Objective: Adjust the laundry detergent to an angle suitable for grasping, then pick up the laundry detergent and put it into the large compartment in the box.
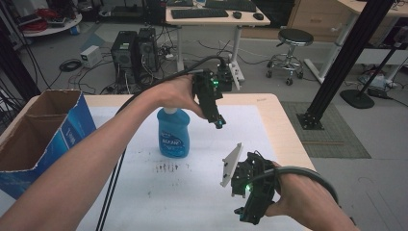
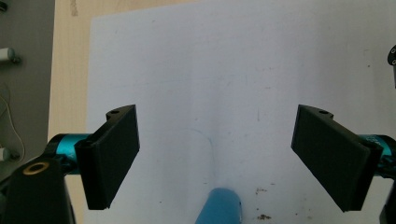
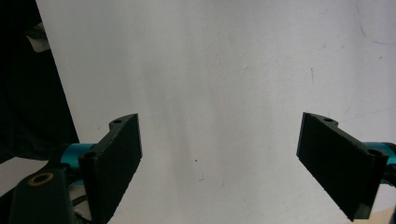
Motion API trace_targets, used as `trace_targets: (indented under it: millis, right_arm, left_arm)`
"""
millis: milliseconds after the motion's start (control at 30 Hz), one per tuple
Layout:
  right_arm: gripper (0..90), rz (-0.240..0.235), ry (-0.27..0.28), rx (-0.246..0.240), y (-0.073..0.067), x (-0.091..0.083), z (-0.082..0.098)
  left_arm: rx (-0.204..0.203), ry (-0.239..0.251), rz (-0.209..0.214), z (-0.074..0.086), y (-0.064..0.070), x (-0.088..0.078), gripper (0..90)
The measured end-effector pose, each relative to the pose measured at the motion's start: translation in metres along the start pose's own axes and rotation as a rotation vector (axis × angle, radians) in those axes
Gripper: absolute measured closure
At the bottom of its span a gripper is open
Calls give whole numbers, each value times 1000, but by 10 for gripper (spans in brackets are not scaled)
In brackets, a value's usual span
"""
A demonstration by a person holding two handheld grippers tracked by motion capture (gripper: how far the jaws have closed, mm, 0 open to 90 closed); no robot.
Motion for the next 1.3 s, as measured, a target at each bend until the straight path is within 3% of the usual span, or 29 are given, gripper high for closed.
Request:
trace_targets:
  millis: [600, 900, 1300]
  right_arm:
    - [133, 6, 5, 5, -2, -3, 1]
    - [133, 9, -4, 13, -3, -3, 2]
    - [132, 19, 1, 16, -2, -6, 2]
  left_arm:
    - [-14, -10, 10, 3, -1, -1, 154]
    - [-2, -10, 10, 3, 1, -2, 153]
    - [-15, -2, 18, 10, -6, -8, 154]
Point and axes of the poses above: each handheld gripper's, and its own axes: x roughly forward along the jaws, z roughly out of its underside, y roughly to its right, the point moved 7 cm from there along x, roughly forward along the jaws, and after that the axes turned 13 degrees about -x, right-handed, at the moved point
